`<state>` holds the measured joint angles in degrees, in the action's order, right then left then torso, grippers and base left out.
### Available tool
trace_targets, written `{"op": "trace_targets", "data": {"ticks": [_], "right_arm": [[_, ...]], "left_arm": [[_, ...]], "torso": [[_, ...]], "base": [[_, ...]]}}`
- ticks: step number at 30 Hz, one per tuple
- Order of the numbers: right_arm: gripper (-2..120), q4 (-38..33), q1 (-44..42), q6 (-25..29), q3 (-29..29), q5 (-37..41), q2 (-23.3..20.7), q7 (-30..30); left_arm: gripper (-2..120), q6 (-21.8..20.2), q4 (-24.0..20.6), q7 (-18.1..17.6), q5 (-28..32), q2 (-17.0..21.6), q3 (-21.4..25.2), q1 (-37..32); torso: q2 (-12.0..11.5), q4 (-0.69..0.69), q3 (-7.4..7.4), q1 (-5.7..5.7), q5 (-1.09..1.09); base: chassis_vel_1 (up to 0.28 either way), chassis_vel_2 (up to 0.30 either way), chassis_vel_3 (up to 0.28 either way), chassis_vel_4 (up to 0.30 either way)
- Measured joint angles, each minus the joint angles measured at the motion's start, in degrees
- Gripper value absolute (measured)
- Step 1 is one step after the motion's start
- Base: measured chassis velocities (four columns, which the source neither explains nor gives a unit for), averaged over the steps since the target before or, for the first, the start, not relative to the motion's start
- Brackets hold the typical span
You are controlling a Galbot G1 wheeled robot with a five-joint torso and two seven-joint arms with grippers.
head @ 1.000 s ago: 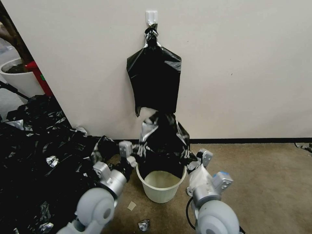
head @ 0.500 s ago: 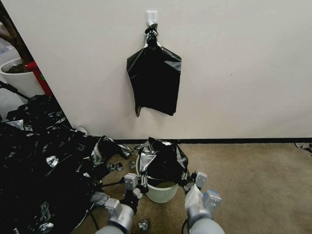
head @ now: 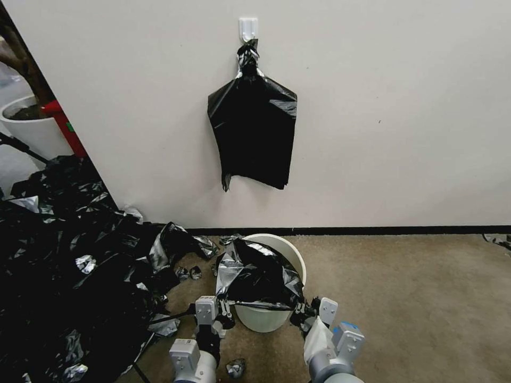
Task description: Place a trash bag onto the trash bin.
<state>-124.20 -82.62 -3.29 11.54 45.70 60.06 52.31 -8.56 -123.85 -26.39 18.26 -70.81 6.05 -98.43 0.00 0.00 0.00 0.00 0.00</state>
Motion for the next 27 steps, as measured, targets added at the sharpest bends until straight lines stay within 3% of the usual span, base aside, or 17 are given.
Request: {"op": "trace_targets", "data": {"ticks": [10,13,15,16,17,18,19,21,22,27], "right_arm": [[0,3.53,1.40,-1.77,1.26,-2.20,0.47,0.27],[0,4.65,1.44,-2.37,1.50,-2.41,0.53,0.32],[0,4.91,1.32,-2.98,1.76,-2.27,0.66,0.33],[0,4.91,1.32,-2.98,1.76,-2.27,0.66,0.33],[0,4.24,1.34,-2.97,1.45,-2.39,0.67,0.24],[0,3.70,1.19,-2.97,1.41,-2.45,0.67,0.21],[0,2.99,1.17,-2.94,1.13,-2.63,0.57,-0.02],[0,2.17,1.07,-2.92,0.85,-2.81,0.42,-0.25],[0,1.55,0.87,-2.98,0.68,-2.85,0.19,-0.37],[0,2.38,1.24,-3.14,0.01,-3.14,0.17,-1.12]], "left_arm": [[0,-4.71,3.40,-5.27,2.88,-0.39,-1.58,3.14],[0,-4.93,4.27,-5.63,3.51,-0.62,-1.61,3.80],[0,-5.02,4.34,-5.70,3.80,-0.59,-1.58,3.94],[0,-5.02,4.34,-5.70,3.80,-0.59,-1.58,3.94],[0,-4.98,3.86,-5.69,3.85,-0.55,-1.58,3.93],[0,-5.02,3.60,-5.64,3.95,-0.40,-1.56,3.88],[0,-5.05,3.02,-5.55,3.99,-0.22,-1.53,3.68],[0,-5.05,2.47,-5.45,3.99,-0.06,-1.44,3.60],[0,-5.14,2.17,-5.36,4.05,0.06,-1.44,3.42],[0,-5.23,2.91,-5.11,4.09,0.03,-0.86,3.54]], "torso": [[0.02,-0.02,-0.03,0.00,-0.04],[0.03,-0.01,-0.02,0.00,-0.05],[-0.03,0.00,0.06,0.02,0.18],[-0.03,0.00,0.06,0.02,0.18],[-0.01,0.09,0.00,0.00,0.02],[-0.03,-0.01,0.04,0.01,-0.06],[-0.02,0.02,0.01,0.01,0.10],[-0.02,0.00,0.00,0.01,0.09],[-0.02,0.00,0.01,0.01,-0.04],[-0.02,0.00,0.00,0.01,0.01]], "base": [[0.000,0.000,0.000,0.000],[0.000,0.000,0.000,0.000],[0.000,0.000,0.000,0.000],[0.000,0.000,0.000,0.000],[0.000,0.000,0.000,0.000],[0.000,0.000,0.000,0.000],[0.000,0.000,0.000,0.000],[0.000,0.000,0.000,0.000],[0.000,0.000,0.000,0.000],[0.000,0.000,0.000,0.000]]}}
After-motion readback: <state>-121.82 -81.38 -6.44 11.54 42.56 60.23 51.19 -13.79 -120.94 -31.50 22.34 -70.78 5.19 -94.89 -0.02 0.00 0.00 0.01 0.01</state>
